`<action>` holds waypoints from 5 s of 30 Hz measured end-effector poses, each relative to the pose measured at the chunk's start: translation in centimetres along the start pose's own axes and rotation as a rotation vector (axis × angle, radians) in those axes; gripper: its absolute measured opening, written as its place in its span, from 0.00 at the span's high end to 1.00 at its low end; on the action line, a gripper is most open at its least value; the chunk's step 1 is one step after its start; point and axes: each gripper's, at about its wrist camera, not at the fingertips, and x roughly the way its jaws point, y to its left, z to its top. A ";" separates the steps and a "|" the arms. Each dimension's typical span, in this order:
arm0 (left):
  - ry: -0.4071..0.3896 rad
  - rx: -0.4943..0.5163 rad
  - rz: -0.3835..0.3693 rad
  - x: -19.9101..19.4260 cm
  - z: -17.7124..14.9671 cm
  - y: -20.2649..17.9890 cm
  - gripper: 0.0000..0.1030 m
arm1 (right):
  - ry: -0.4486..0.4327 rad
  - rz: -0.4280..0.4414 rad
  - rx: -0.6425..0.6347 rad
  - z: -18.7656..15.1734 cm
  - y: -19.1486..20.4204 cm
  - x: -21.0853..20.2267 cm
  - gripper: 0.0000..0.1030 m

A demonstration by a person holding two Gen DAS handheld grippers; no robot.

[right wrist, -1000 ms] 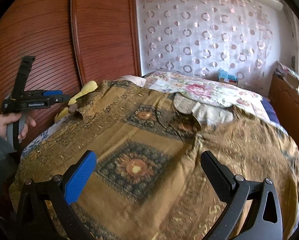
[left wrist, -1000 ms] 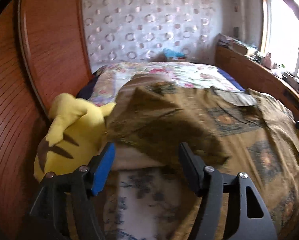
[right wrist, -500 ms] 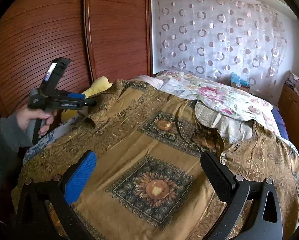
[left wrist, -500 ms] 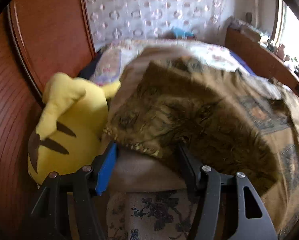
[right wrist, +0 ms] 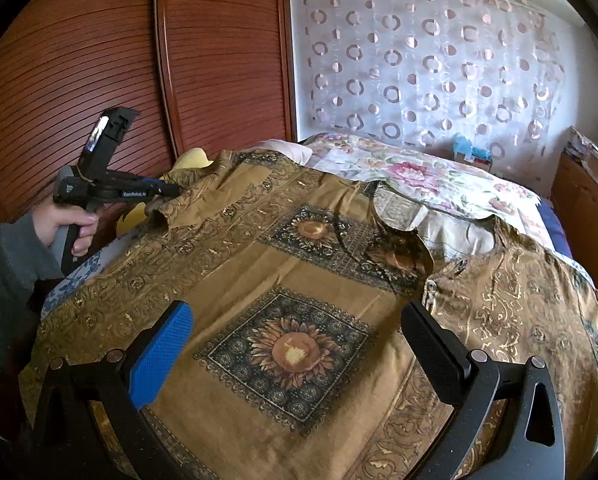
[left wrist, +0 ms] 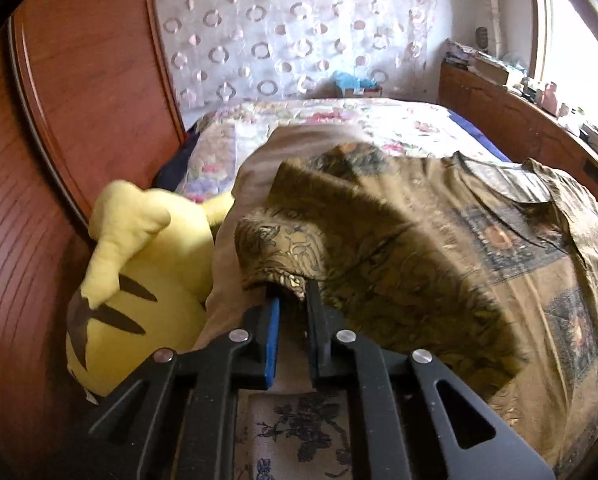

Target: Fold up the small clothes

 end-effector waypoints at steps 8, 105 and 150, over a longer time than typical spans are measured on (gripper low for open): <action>-0.015 0.032 0.023 -0.9 1.0 -1.2 0.88 | 0.001 -0.005 0.015 -0.7 -0.6 -0.4 0.00; -0.102 0.024 -0.219 -3.8 0.3 -7.1 0.31 | 0.032 -0.330 0.274 -9.4 -15.3 -16.1 0.26; -0.054 0.068 -0.328 -6.7 -5.0 -17.8 0.26 | 0.049 -0.242 0.269 -4.2 -12.0 -17.9 0.95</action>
